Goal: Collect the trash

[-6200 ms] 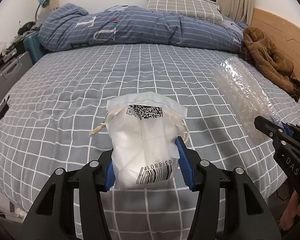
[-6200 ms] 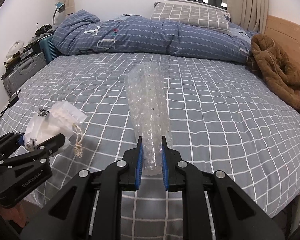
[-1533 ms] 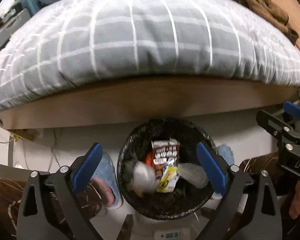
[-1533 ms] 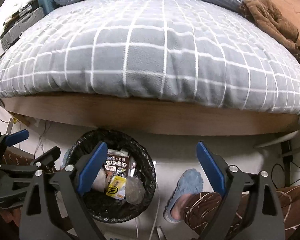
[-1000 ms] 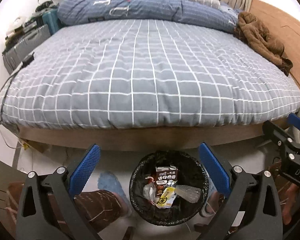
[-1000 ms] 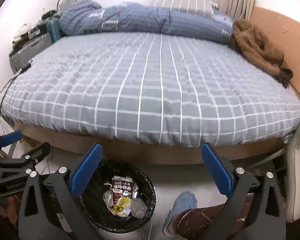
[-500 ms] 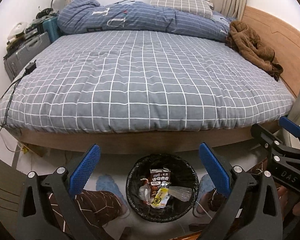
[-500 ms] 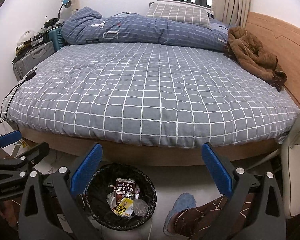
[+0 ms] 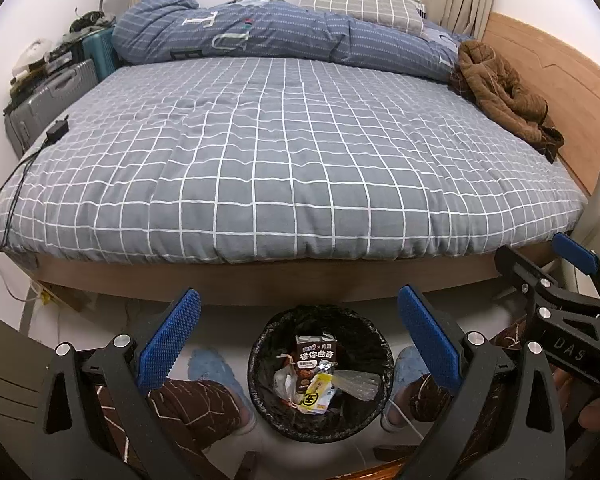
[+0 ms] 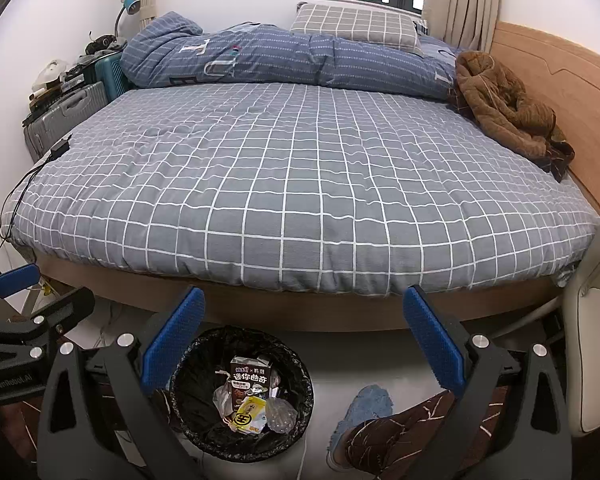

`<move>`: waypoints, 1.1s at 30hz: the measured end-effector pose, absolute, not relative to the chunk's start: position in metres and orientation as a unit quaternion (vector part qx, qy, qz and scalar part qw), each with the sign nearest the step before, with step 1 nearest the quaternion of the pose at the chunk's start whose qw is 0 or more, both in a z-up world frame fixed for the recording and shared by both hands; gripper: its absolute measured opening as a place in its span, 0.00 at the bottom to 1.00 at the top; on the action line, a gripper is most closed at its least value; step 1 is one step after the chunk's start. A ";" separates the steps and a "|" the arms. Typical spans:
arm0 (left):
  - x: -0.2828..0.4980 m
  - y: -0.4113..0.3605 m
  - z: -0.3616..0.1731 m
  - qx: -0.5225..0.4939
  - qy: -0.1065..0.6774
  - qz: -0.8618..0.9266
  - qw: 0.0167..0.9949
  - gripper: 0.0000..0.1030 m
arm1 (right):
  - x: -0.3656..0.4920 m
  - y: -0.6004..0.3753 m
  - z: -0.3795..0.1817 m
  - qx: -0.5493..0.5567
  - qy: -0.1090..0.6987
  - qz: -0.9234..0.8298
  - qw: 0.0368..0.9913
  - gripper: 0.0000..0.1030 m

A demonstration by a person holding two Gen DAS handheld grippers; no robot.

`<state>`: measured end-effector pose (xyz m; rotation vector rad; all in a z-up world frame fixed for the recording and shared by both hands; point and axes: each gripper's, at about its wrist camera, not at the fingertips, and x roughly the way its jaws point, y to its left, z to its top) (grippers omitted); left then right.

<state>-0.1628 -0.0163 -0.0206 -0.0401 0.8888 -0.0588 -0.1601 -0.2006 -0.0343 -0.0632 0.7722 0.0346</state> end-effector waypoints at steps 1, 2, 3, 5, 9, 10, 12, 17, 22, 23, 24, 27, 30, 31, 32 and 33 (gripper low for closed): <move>-0.163 -0.016 -0.021 -0.020 0.430 -0.028 0.902 0.94 | -0.160 -0.200 -0.034 -0.032 0.376 0.016 0.926 0.93; -0.162 -0.015 -0.021 -0.020 0.430 -0.028 0.902 0.94 | -0.160 -0.200 -0.035 -0.033 0.376 0.016 0.926 0.93; -0.163 -0.014 -0.021 -0.021 0.430 -0.028 0.902 0.94 | -0.159 -0.200 -0.035 -0.035 0.375 0.016 0.926 0.93; -0.162 -0.012 -0.022 -0.021 0.430 -0.028 0.902 0.94 | -0.159 -0.199 -0.036 -0.036 0.375 0.015 0.926 0.93; -0.162 -0.011 -0.022 -0.022 0.432 -0.030 0.901 0.94 | -0.158 -0.199 -0.037 -0.035 0.377 0.015 0.926 0.93; -0.162 -0.011 -0.022 -0.022 0.433 -0.030 0.901 0.94 | -0.158 -0.199 -0.037 -0.035 0.377 0.014 0.925 0.93; -0.161 -0.011 -0.023 -0.022 0.435 -0.026 0.900 0.94 | -0.158 -0.200 -0.038 -0.035 0.377 0.014 0.925 0.93; -0.161 -0.014 -0.024 -0.013 0.432 -0.026 0.902 0.94 | -0.159 -0.201 -0.039 -0.033 0.378 0.011 0.925 0.93; -0.160 -0.015 -0.026 -0.008 0.433 -0.018 0.901 0.94 | -0.159 -0.201 -0.040 -0.032 0.379 0.008 0.925 0.93; -0.160 -0.016 -0.026 -0.002 0.432 -0.014 0.902 0.94 | -0.159 -0.201 -0.040 -0.032 0.379 0.008 0.925 0.93; -0.160 -0.016 -0.026 -0.001 0.431 -0.014 0.902 0.94 | -0.159 -0.201 -0.040 -0.032 0.379 0.009 0.925 0.93; -0.161 -0.016 -0.026 -0.008 0.429 -0.017 0.903 0.94 | -0.160 -0.201 -0.041 -0.033 0.380 0.009 0.925 0.93; -0.160 -0.016 -0.025 -0.008 0.429 -0.018 0.903 0.94 | -0.160 -0.200 -0.041 -0.033 0.380 0.009 0.924 0.93; -0.160 -0.016 -0.026 -0.009 0.430 -0.019 0.903 0.94 | -0.161 -0.200 -0.042 -0.033 0.380 0.009 0.924 0.93; -0.160 -0.016 -0.025 -0.010 0.430 -0.020 0.903 0.94 | -0.161 -0.200 -0.042 -0.033 0.381 0.009 0.924 0.93; -0.160 -0.016 -0.026 -0.013 0.431 -0.022 0.902 0.94 | -0.161 -0.200 -0.042 -0.033 0.381 0.009 0.924 0.93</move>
